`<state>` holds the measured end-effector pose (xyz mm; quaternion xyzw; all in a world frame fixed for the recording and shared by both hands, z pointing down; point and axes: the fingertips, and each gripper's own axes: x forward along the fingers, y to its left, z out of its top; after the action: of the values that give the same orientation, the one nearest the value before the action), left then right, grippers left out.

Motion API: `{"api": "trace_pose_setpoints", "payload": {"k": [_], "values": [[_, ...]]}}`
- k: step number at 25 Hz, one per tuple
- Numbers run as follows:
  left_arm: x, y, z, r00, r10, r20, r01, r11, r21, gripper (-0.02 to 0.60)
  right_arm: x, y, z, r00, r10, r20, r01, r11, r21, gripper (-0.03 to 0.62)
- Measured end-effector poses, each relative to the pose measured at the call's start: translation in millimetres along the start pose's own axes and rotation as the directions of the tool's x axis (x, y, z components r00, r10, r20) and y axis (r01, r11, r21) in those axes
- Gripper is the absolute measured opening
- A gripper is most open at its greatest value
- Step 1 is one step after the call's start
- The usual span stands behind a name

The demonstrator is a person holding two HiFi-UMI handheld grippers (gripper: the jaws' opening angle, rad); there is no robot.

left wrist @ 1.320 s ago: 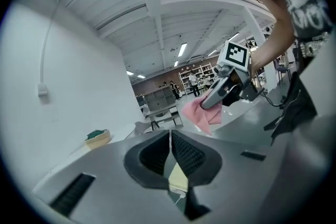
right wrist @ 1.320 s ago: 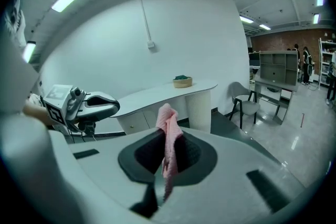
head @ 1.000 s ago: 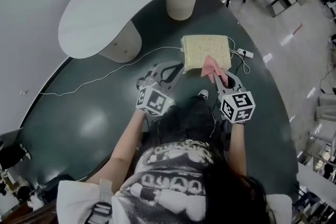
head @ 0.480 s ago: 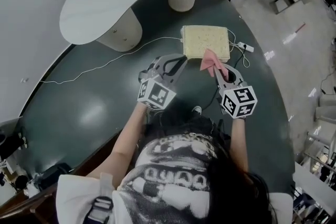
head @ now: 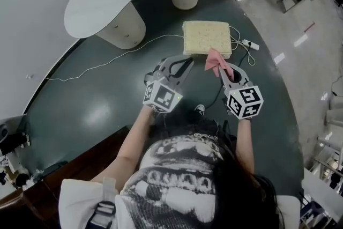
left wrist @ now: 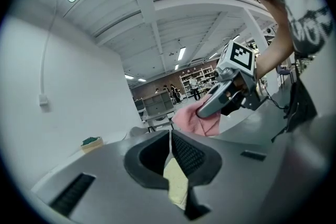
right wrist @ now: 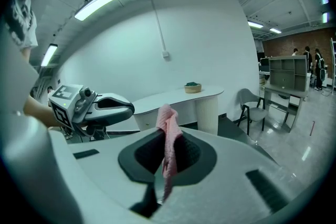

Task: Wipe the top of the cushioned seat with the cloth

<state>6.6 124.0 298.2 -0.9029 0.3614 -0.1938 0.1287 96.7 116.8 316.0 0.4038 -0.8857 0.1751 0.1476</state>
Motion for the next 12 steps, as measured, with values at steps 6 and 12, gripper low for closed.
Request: {"api": "trace_pose_setpoints", "payload": {"k": [6, 12], "values": [[2, -18, 17, 1.0, 0.016, -0.003, -0.016, 1.0, 0.015, 0.012, -24, -4, 1, 1.0, 0.014, 0.025, -0.014, 1.0, -0.011, 0.009], [6, -29, 29, 1.0, 0.024, 0.002, -0.024, 0.999, 0.028, 0.012, -35, -8, -1, 0.999, 0.028, 0.031, -0.027, 0.999, -0.029, 0.009]]}}
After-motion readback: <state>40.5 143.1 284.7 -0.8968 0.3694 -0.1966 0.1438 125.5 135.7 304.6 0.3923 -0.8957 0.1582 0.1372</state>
